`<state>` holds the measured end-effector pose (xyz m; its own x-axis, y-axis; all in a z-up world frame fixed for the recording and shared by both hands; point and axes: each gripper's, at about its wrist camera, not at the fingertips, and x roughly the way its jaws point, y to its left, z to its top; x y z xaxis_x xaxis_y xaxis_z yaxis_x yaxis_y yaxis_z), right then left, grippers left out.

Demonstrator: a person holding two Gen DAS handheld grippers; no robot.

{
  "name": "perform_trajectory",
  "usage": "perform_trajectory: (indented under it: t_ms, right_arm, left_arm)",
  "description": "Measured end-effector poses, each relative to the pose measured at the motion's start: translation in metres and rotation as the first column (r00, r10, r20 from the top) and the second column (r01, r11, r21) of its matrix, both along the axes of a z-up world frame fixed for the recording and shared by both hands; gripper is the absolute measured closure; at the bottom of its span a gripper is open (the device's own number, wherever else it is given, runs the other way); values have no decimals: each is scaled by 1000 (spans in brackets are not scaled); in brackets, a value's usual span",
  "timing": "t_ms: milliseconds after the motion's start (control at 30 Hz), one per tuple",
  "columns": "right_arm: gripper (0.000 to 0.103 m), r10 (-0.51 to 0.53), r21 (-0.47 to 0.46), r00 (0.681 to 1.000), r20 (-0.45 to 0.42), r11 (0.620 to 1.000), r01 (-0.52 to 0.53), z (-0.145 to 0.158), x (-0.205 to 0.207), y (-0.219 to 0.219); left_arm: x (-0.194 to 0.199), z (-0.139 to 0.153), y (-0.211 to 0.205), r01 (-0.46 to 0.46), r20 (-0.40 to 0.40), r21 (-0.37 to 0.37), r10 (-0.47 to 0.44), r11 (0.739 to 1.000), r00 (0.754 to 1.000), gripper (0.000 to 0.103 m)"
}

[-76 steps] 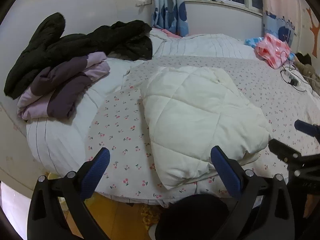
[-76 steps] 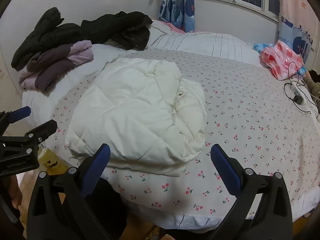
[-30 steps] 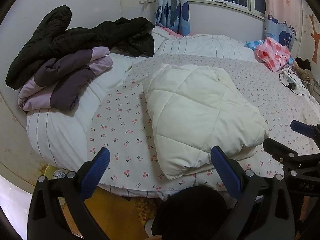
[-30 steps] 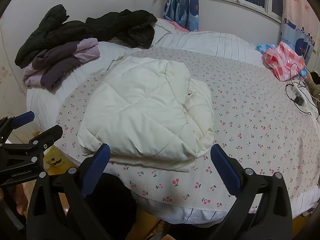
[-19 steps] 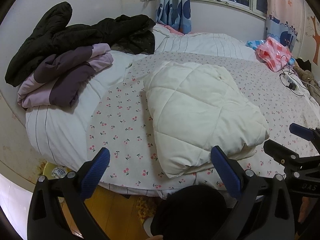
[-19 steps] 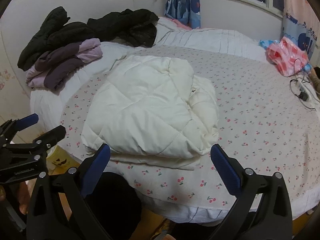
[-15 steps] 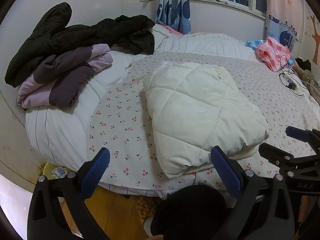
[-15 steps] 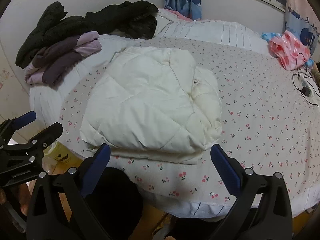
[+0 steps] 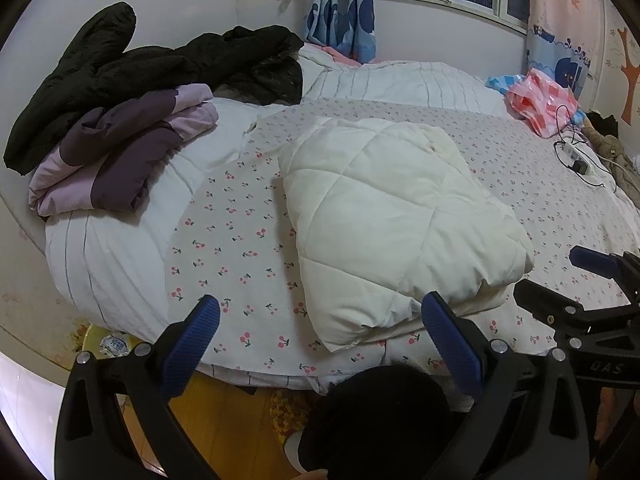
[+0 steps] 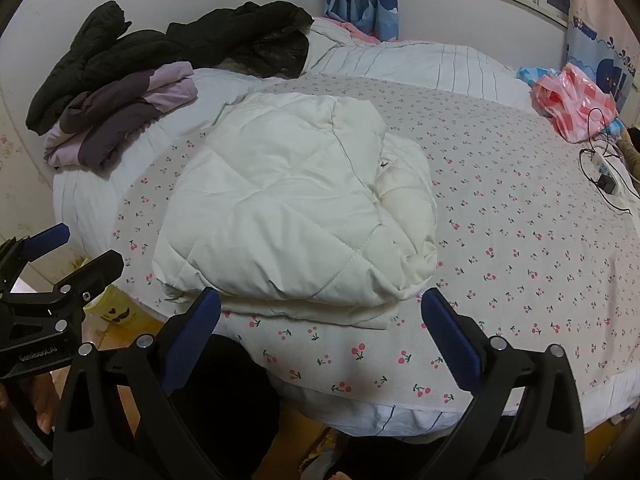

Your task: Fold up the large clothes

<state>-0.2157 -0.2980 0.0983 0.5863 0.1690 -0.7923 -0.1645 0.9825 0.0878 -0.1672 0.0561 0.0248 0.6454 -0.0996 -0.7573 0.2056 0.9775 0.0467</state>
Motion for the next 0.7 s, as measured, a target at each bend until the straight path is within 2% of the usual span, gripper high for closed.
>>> perform_trajectory:
  t_ms: [700]
  right_arm:
    - [6, 10, 5, 1000, -7, 1000, -10, -3, 2, -4]
  left_arm:
    - [1, -3, -1, 1, -5, 12, -1, 1000, 1000, 7]
